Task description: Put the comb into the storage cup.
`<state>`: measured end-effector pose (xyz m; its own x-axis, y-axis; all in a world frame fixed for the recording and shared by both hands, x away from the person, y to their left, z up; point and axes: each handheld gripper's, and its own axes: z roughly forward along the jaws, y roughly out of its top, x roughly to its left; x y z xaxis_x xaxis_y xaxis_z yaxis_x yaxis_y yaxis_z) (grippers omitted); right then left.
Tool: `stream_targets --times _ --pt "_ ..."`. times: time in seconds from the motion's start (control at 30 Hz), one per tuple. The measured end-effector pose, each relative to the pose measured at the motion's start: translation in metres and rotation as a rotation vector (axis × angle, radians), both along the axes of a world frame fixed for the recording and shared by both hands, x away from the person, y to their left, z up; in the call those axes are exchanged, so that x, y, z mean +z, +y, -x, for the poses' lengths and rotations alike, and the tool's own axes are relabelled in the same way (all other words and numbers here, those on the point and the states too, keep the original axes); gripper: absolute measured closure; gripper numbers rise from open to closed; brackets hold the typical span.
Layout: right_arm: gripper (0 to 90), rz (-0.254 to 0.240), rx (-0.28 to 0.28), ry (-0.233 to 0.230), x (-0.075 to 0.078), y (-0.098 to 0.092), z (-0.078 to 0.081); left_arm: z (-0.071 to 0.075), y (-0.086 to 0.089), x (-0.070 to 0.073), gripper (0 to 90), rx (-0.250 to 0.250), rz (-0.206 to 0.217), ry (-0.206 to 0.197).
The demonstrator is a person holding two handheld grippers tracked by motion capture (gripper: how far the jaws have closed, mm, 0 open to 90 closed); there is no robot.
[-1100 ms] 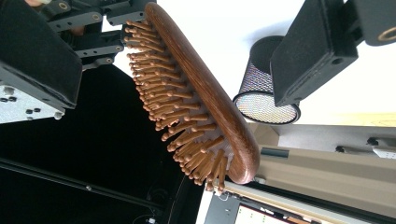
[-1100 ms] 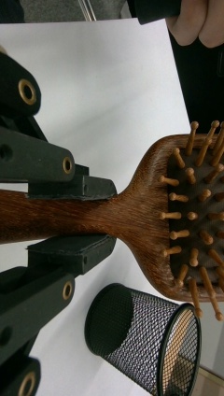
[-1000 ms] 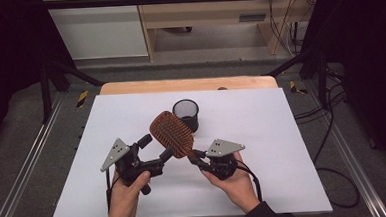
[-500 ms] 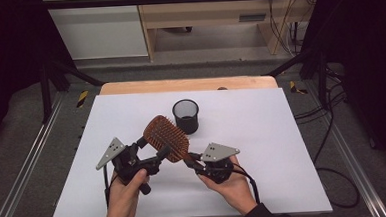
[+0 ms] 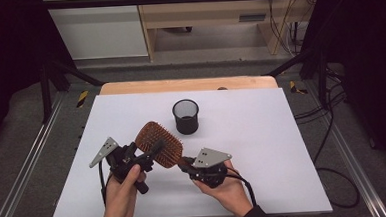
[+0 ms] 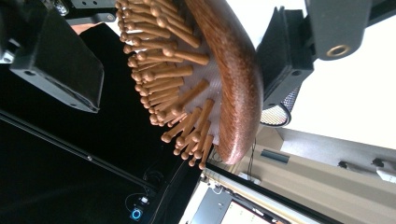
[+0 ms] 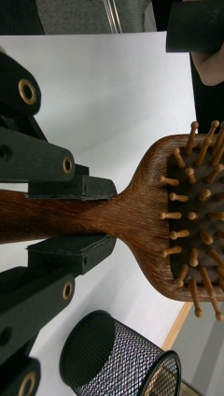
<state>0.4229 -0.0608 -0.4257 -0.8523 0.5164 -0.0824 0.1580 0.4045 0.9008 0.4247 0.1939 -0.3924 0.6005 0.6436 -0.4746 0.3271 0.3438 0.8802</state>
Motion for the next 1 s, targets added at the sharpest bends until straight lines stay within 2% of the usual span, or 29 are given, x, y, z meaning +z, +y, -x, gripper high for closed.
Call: stream_targets --times 0.1,0.47,0.7,1.0 --pt "73.0 0.006 0.002 -0.006 -0.0004 0.0015 0.0009 0.0 0.0002 0.0003 22.3 -0.003 0.014 0.008" --pt "72.9 0.006 0.002 -0.01 -0.001 0.0027 0.0014 -0.0004 0.0005 -0.0005 31.4 0.01 0.004 0.035" --pt "72.9 0.001 0.002 -0.011 -0.0009 0.0022 0.0017 0.0006 0.0005 0.0003 35.6 0.017 -0.002 0.035" --pt "73.0 0.0 0.003 -0.015 -0.0012 0.0032 0.0024 0.0016 0.0019 0.0014 37.9 0.017 0.012 0.046"
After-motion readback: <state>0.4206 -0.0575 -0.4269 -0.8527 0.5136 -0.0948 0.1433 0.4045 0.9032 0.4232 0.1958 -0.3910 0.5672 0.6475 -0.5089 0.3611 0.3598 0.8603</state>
